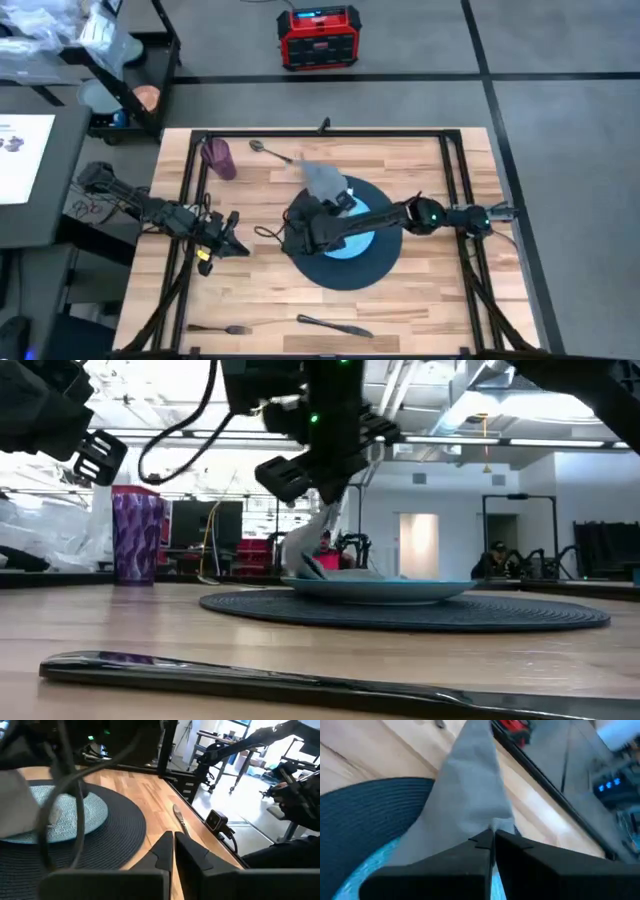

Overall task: Set table place
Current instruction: Fold the gray napkin

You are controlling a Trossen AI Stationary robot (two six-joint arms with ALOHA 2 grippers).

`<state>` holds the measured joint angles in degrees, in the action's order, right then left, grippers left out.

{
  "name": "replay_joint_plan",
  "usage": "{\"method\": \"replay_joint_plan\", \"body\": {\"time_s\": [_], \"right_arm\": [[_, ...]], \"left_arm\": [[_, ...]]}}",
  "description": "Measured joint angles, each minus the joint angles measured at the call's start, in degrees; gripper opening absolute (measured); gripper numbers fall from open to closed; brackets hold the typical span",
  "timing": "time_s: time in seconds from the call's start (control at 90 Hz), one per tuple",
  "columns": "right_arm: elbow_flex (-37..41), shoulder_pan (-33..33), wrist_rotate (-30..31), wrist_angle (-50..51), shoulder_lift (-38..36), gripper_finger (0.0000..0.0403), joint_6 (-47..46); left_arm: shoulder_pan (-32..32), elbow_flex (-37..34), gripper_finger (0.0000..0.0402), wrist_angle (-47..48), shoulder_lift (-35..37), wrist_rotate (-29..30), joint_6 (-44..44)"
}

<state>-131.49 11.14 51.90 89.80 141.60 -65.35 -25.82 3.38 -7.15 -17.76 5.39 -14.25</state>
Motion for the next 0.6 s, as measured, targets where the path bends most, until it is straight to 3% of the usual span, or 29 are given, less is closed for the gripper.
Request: {"method": "replay_joint_plan", "body": {"time_s": [0.422, 0.6], "right_arm": [[1.5, 1.9, -12.5, 0.2, 0.0, 0.0, -13.4], [1.5, 3.2, -13.0, 0.2, 0.1, 0.0, -19.1]], "left_arm": [[0.0, 0.0, 0.0, 0.0, 0.0, 0.0, -2.9], [0.0, 0.0, 0.0, 0.0, 0.0, 0.0, -4.0]]}}
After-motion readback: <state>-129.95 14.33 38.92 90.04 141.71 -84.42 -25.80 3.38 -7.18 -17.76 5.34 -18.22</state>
